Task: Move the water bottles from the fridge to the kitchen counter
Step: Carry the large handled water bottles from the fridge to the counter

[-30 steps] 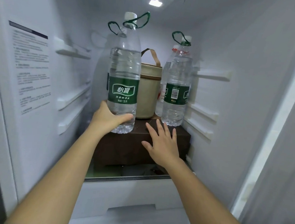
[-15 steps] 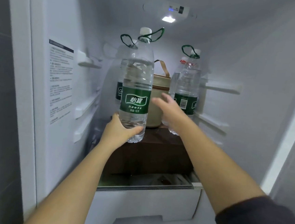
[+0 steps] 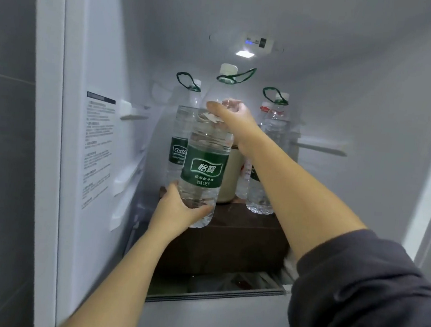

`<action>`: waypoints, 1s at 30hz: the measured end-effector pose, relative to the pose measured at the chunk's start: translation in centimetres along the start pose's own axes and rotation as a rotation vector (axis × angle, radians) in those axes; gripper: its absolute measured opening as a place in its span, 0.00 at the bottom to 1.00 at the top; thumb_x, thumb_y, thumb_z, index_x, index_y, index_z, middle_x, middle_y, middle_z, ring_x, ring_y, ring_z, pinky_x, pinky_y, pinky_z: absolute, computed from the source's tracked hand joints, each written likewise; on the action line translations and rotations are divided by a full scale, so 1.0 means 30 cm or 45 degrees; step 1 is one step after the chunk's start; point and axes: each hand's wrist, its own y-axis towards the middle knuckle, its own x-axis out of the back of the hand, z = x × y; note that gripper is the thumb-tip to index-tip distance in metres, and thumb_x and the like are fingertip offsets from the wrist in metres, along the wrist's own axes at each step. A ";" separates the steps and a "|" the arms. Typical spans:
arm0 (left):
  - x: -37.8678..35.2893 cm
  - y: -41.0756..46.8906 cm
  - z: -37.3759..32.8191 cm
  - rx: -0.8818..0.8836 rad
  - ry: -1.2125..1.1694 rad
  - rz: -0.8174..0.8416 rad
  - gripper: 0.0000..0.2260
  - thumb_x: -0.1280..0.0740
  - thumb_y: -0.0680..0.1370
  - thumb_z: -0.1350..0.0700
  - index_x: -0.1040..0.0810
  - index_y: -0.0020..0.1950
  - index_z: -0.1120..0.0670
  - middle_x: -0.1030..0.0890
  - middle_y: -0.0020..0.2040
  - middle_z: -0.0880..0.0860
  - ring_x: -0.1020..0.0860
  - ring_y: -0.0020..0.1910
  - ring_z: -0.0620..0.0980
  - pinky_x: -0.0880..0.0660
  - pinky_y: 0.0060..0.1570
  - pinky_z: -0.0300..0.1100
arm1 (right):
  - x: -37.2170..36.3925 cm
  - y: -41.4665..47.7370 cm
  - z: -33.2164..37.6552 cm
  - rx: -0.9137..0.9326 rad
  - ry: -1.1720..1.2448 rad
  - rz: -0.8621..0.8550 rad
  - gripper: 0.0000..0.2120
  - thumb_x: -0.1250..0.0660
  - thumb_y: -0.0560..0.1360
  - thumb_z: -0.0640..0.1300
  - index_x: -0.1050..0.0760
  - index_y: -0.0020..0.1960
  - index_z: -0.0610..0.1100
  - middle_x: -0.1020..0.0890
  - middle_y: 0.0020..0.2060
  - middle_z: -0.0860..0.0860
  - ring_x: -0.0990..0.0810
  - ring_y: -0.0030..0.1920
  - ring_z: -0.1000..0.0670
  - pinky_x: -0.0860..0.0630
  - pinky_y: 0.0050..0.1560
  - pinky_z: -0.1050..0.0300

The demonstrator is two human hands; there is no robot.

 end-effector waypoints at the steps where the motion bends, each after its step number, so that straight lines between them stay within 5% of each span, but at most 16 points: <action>1: 0.000 -0.006 -0.005 -0.048 -0.026 0.012 0.40 0.22 0.64 0.41 0.38 0.69 0.50 0.25 0.64 0.50 0.25 0.59 0.50 0.26 0.54 0.45 | 0.030 -0.008 -0.002 0.003 0.024 0.014 0.32 0.27 0.73 0.55 0.35 0.70 0.44 0.24 0.62 0.48 0.19 0.51 0.54 0.24 0.43 0.65; 4: -0.004 -0.024 -0.015 -0.180 -0.087 0.043 0.43 0.21 0.65 0.44 0.41 0.73 0.46 0.28 0.66 0.47 0.27 0.63 0.49 0.28 0.56 0.44 | 0.122 -0.039 -0.005 0.027 0.048 0.014 0.32 0.24 0.70 0.51 0.34 0.69 0.46 0.23 0.62 0.46 0.19 0.54 0.50 0.21 0.52 0.57; 8: -0.023 -0.043 -0.032 -0.295 -0.004 0.010 0.48 0.19 0.62 0.47 0.42 0.75 0.45 0.31 0.71 0.50 0.30 0.68 0.52 0.28 0.65 0.54 | 0.213 -0.106 0.001 0.002 0.267 -0.221 0.21 0.23 0.69 0.50 0.26 0.57 0.48 0.19 0.57 0.48 0.19 0.57 0.45 0.24 0.63 0.41; 14: -0.035 -0.128 -0.063 -0.421 -0.029 -0.023 0.42 0.20 0.63 0.46 0.39 0.71 0.42 0.28 0.67 0.46 0.27 0.64 0.48 0.25 0.61 0.50 | 0.282 -0.251 0.035 0.059 0.630 -0.449 0.07 0.28 0.74 0.40 0.24 0.49 0.42 0.15 0.41 0.48 0.15 0.44 0.49 0.21 0.58 0.39; 18: -0.041 -0.257 -0.063 -0.431 0.011 -0.011 0.43 0.20 0.62 0.45 0.40 0.70 0.39 0.29 0.67 0.44 0.27 0.63 0.47 0.24 0.59 0.53 | 0.295 -0.387 0.060 0.138 0.674 -0.493 0.05 0.31 0.75 0.38 0.25 0.43 0.44 0.16 0.35 0.50 0.17 0.39 0.51 0.19 0.52 0.49; 23: -0.056 -0.401 -0.004 -0.428 0.074 0.034 0.42 0.21 0.63 0.43 0.40 0.71 0.37 0.32 0.66 0.41 0.28 0.64 0.47 0.24 0.56 0.54 | 0.309 -0.528 -0.029 0.085 0.716 -0.528 0.04 0.30 0.73 0.40 0.25 0.41 0.45 0.17 0.37 0.51 0.18 0.43 0.51 0.24 0.48 0.52; 30: -0.137 -0.530 0.168 -0.361 0.204 0.142 0.43 0.22 0.61 0.44 0.39 0.72 0.40 0.30 0.64 0.42 0.28 0.62 0.46 0.22 0.52 0.50 | 0.277 -0.684 -0.246 -0.137 0.722 -0.647 0.07 0.30 0.74 0.37 0.21 0.39 0.45 0.15 0.37 0.51 0.16 0.46 0.48 0.21 0.58 0.45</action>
